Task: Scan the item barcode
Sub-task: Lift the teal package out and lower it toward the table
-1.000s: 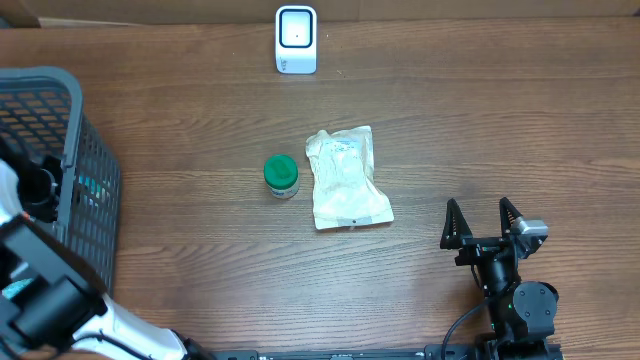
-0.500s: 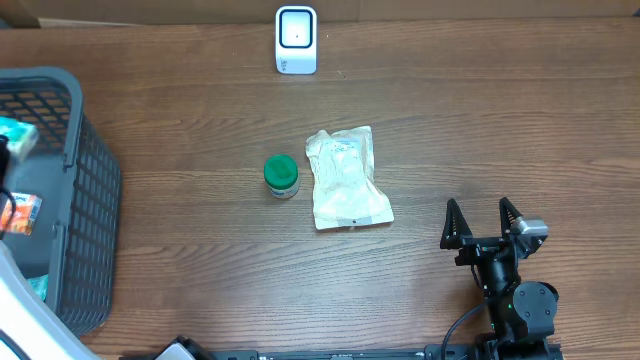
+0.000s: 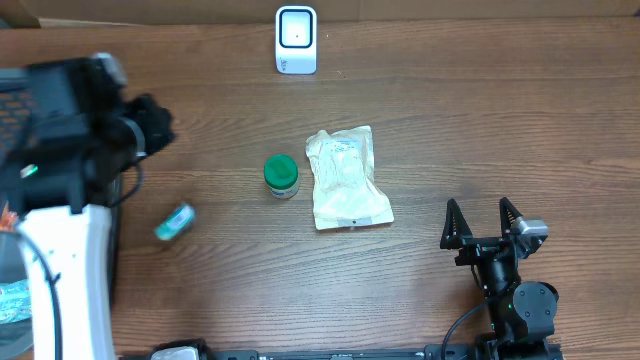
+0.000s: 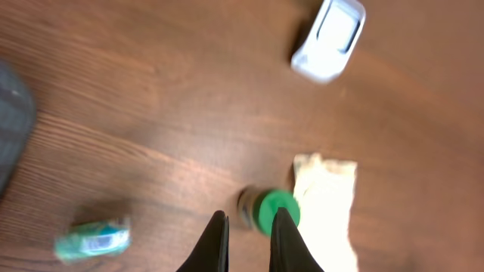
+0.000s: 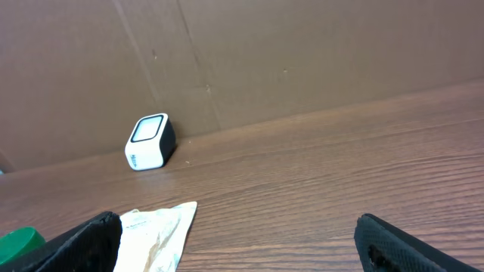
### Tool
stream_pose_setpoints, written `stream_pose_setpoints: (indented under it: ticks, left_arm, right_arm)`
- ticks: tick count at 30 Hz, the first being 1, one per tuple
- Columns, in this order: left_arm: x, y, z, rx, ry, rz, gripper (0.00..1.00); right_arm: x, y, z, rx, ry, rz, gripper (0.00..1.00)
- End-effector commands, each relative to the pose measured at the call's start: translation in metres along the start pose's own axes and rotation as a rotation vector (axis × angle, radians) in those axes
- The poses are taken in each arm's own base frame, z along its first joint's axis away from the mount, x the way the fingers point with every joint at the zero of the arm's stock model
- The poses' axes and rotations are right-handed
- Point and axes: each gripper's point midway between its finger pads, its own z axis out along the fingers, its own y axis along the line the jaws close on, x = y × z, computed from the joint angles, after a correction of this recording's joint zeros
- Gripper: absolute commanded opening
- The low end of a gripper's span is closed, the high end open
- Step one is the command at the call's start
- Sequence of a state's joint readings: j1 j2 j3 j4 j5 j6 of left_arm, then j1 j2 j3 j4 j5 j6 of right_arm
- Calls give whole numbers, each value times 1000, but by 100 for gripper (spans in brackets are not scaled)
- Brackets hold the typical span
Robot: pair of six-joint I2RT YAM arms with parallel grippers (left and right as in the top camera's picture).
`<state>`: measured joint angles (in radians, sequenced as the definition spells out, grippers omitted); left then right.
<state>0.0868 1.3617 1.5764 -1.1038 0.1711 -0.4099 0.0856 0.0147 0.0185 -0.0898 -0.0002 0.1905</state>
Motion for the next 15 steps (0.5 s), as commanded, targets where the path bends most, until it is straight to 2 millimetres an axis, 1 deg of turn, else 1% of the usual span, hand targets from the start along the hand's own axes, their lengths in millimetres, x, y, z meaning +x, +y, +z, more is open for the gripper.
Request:
stream_pose_setpoints:
  ticks: [1,4,5,8,9,10,11,12,13,15]
  left_arm:
    - [15,-4,32,-75,70,111,5]
    - [21,-12,48,-69,104,135,5]
    - [21,-13,48,-69,103,134,7]
    - [19,-14,45,-63,94,131,17]
    - [18,-14,44,-62,92,131,29]
    - [18,-15,42,-61,90,131,47]
    - [18,-14,41,-62,91,131,56]
    - [20,-14,41,-65,97,130,72]
    - [23,-12,41,-70,110,129,79]
    - [32,-5,42,-102,152,126,81]
  right_arm:
    - [1,0,0,-5,-7,4,100]
    - [1,0,0,-5,-7,4,100]
    - [1,0,0,-5,-7,4,100]
    - [1,0,0,-5,-7,4,100]
    - [1,0,0,-5,-7,4,100]
    - [1,0,0,-5,-7,4,100]
    - [1,0,0,-5,-7,4,100]
    - [1,0,0,-5,-7,4,100]
    - [1,0,0,-5,-7,4,100]
    - [1,0,0,-5,-7,4,100]
